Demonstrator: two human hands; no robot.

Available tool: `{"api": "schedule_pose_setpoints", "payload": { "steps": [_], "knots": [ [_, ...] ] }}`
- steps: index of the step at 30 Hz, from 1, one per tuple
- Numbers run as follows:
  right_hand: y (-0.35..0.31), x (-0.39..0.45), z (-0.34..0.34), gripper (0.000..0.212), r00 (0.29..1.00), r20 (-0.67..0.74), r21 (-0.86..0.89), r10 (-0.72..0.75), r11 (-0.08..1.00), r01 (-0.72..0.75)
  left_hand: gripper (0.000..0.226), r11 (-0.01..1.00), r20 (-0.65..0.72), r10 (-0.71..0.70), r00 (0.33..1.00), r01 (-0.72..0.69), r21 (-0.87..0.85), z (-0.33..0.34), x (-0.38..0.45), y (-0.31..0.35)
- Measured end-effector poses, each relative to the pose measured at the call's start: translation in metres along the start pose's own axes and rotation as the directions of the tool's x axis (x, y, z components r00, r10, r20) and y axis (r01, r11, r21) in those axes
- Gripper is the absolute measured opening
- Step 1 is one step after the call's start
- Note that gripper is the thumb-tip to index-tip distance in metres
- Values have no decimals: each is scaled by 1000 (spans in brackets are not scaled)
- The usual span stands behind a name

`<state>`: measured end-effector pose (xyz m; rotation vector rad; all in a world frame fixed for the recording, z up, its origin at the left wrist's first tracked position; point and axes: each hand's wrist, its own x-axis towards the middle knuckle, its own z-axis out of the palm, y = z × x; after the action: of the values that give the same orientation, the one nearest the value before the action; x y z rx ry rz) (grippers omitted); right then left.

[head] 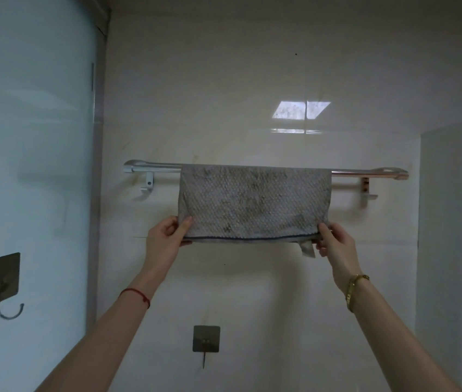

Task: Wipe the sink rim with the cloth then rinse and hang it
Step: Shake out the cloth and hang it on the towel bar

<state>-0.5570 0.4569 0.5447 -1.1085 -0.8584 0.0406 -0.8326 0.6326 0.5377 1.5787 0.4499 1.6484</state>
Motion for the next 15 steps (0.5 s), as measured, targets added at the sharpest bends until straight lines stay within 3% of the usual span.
{"api": "schedule_pose_setpoints", "payload": {
  "steps": [3,6,10,15],
  "knots": [
    [-1,-4,-3,14,996,-67,-73,-58,996,53,42,991,-55,48,997,-41,126,-4,0,0],
    [0,-7,-4,12,996,-89,-20,-18,1000,17,33,975,-75,81,994,-63,214,-10,-1,-1],
    [-3,-10,-1,10,993,-75,144,94,986,-82,18,995,-25,7,1000,-4,97,-16,-3,-1],
    [-6,-12,5,10,988,-123,108,92,991,-79,15,999,15,-30,999,29,32,-25,-4,-4]
  ]
}}
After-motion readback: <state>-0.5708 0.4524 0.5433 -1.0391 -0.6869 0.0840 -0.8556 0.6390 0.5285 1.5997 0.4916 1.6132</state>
